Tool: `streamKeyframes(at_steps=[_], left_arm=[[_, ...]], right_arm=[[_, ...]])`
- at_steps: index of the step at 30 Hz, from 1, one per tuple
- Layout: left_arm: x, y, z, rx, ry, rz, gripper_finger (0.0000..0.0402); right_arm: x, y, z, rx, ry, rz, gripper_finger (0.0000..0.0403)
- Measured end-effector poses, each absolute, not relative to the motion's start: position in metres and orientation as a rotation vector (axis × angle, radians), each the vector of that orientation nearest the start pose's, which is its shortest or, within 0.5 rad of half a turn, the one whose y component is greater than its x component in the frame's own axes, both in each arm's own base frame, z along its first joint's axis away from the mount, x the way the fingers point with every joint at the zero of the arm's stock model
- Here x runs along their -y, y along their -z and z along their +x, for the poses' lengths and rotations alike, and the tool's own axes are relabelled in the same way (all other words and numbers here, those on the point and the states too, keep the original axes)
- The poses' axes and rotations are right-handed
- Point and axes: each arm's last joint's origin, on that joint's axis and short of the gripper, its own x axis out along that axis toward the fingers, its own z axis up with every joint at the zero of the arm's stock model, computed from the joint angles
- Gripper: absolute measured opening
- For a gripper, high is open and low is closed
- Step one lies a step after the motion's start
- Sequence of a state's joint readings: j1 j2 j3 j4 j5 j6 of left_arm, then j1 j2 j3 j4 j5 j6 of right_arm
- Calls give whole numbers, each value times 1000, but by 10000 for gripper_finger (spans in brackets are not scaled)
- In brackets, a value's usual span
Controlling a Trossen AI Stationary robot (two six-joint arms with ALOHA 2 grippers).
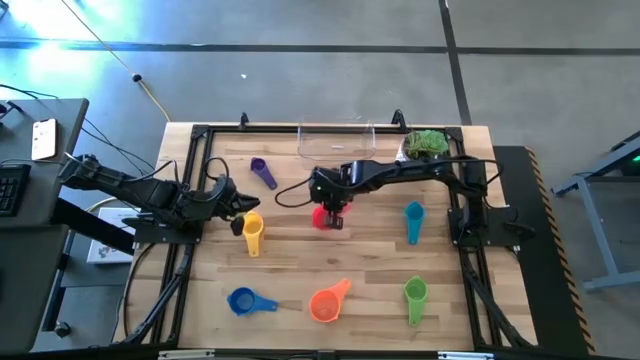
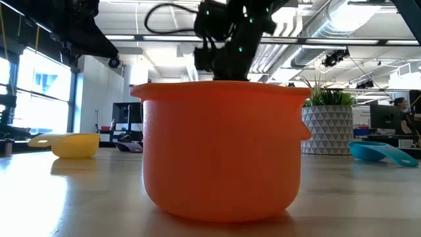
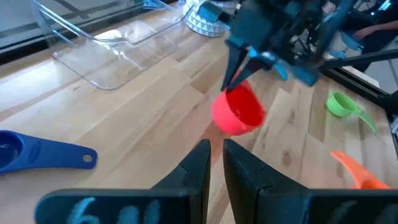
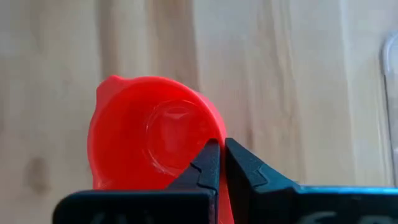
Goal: Nest measuring cups in basket
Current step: Stack the pink measuring cup on top of the orange measuring cup
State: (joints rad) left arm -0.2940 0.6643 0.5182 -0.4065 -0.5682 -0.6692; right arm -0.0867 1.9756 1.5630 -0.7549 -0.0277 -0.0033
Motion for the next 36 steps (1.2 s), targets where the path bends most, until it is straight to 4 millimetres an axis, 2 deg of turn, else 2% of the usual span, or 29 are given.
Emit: streamKeyframes(at_steps=[5, 9, 16, 21, 26, 36], left_arm=[[26, -242, 140, -394, -413, -421, 35], [26, -242, 140, -394, -413, -421, 35], [26, -242, 140, -394, -412, -421, 35], [26, -242, 140, -393, -413, -421, 35], [26, -242, 140, -393, -413, -421, 35], [27, -242, 141, -377, -417, -462, 35]], right_arm=[[9, -234, 413, -1166, 27, 140, 1], [-20, -246, 415, -1157, -20, 207, 1], [-82, -249, 408, -1175, -78, 279, 0], [-117, -250, 403, -1159, -122, 295, 0], [-140, -251, 399, -1132, -187, 258, 0], [-167, -248, 395, -1091, -275, 157, 0]])
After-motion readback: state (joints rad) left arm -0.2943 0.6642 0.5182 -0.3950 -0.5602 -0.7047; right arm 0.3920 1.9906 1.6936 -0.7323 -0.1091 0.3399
